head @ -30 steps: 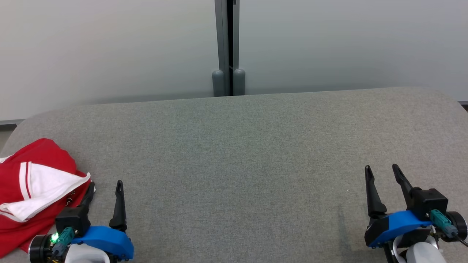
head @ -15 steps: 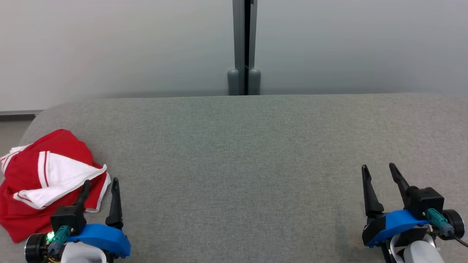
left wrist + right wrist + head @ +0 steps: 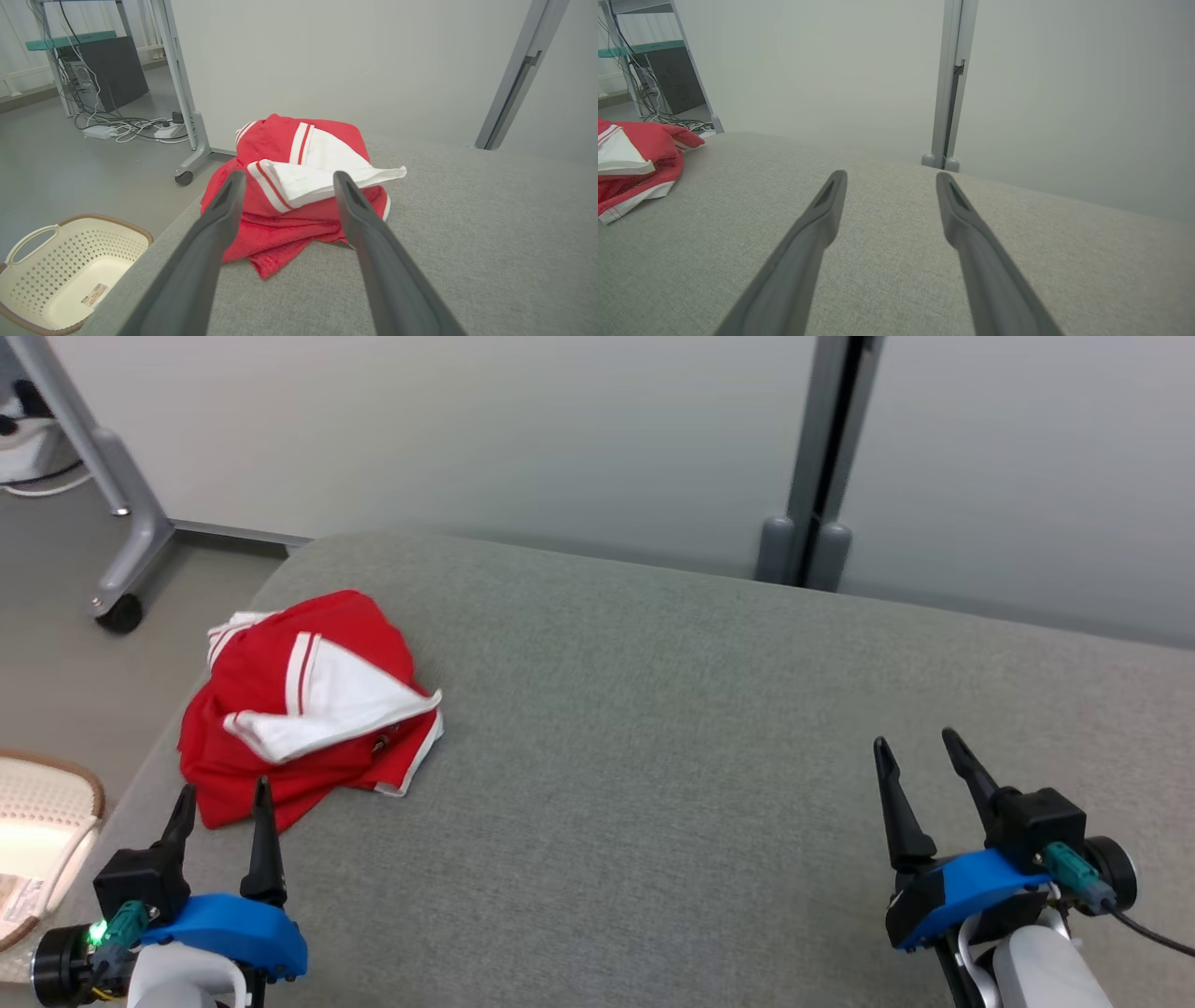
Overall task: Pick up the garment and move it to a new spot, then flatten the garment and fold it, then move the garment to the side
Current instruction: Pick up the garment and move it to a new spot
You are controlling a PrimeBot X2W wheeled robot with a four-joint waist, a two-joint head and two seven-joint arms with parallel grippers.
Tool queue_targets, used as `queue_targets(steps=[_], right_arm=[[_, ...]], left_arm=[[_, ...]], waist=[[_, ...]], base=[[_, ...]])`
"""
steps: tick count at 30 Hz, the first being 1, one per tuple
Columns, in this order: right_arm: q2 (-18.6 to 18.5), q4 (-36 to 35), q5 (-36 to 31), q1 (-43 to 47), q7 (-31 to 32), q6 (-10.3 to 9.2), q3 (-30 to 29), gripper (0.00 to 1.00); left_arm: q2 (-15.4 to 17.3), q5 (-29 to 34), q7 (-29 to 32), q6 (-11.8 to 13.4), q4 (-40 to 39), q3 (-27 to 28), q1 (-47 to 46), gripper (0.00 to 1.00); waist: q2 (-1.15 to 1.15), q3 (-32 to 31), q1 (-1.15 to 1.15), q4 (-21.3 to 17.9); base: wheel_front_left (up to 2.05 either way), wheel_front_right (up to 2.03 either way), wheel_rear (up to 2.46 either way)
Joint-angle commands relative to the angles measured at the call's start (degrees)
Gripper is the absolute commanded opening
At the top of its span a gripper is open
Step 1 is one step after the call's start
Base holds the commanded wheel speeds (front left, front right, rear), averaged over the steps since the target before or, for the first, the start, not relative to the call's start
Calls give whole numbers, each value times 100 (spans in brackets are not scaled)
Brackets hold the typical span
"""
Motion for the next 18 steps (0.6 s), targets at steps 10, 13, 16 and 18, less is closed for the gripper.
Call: queue_targets(steps=[10,13,16,18], right_arm=[[-28,121,-41,-162,-36,1,164,100],[-28,172,-62,-206,-35,1,194,100],[-31,213,-59,-285,-36,1,283,100],[-29,245,-72,-326,-36,1,335,100]], left_arm=[[-14,57,-29,-7,94,312,-119,100],[-42,58,-29,-8,113,330,-143,100],[-38,48,-29,-8,88,419,-120,100],[-41,26,-29,-8,62,459,-110,100]], waist=[[0,204,0,1321],[0,228,0,1534],[0,268,0,1612],[0,307,0,1624]], base=[[0,0,0],[0,0,0],[0,0,0],[0,0,0]])
